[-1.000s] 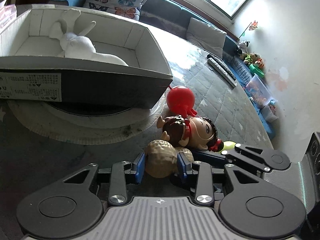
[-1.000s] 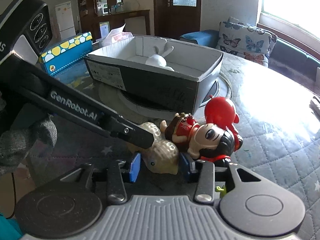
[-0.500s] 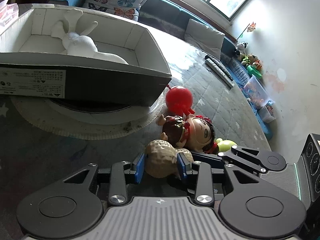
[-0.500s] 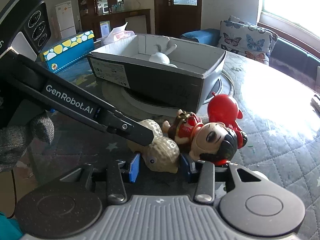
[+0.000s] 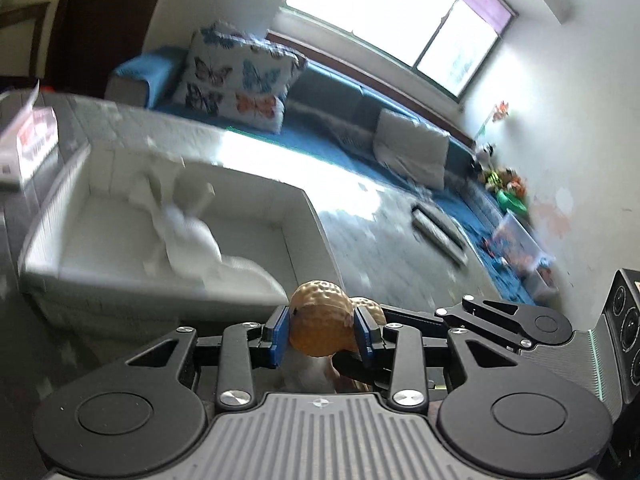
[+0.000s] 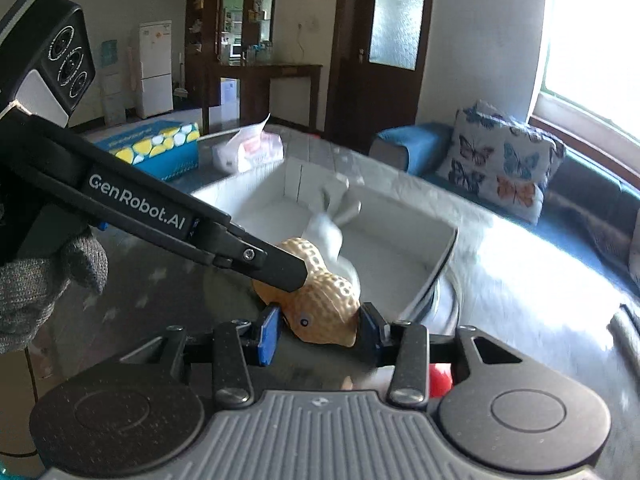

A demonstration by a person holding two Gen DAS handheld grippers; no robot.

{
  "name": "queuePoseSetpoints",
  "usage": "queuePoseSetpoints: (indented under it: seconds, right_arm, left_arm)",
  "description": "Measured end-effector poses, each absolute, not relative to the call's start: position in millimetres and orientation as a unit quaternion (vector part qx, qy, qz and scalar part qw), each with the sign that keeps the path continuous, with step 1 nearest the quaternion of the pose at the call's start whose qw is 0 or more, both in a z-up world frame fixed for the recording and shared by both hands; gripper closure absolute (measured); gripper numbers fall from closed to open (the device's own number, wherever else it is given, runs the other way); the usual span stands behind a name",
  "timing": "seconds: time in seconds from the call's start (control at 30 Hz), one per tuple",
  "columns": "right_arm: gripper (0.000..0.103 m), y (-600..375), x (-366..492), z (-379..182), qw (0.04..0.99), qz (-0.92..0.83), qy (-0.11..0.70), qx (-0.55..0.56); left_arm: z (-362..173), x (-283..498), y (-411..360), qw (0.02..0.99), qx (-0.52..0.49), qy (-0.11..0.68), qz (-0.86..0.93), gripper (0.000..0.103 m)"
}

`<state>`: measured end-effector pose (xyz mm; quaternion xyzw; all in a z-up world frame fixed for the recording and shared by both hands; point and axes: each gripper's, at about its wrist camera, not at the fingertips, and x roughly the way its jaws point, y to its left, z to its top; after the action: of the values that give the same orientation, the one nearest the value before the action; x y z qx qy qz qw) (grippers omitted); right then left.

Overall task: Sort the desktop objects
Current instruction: 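Lift the peanut toy with both grippers and lower it into the shoebox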

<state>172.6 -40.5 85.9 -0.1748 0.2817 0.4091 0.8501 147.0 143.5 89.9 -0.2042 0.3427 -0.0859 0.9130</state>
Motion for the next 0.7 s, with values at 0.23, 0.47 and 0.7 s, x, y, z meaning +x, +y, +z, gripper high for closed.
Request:
queuePoseSetpoints:
  seconds: [0.23,0.47,0.7]
  right_arm:
    - [0.061,-4.4,234.5,82.4,0.828,0.432,0.308,-0.183]
    - [0.061,15.4,276.4,56.7,0.796,0.448,0.365,-0.181]
    - [0.059,16.4,294.6,40.6,0.776,0.454,0.403,-0.173]
  left_arm:
    - [81.0,199.7,175.8,0.902,-0.225,0.366,-0.051,0.065]
    - [48.3,228.6,193.7,0.872,-0.26,0.414,-0.028,0.065]
    - [27.8,243.5,201.1,0.849,-0.284,0.445,-0.019,0.067]
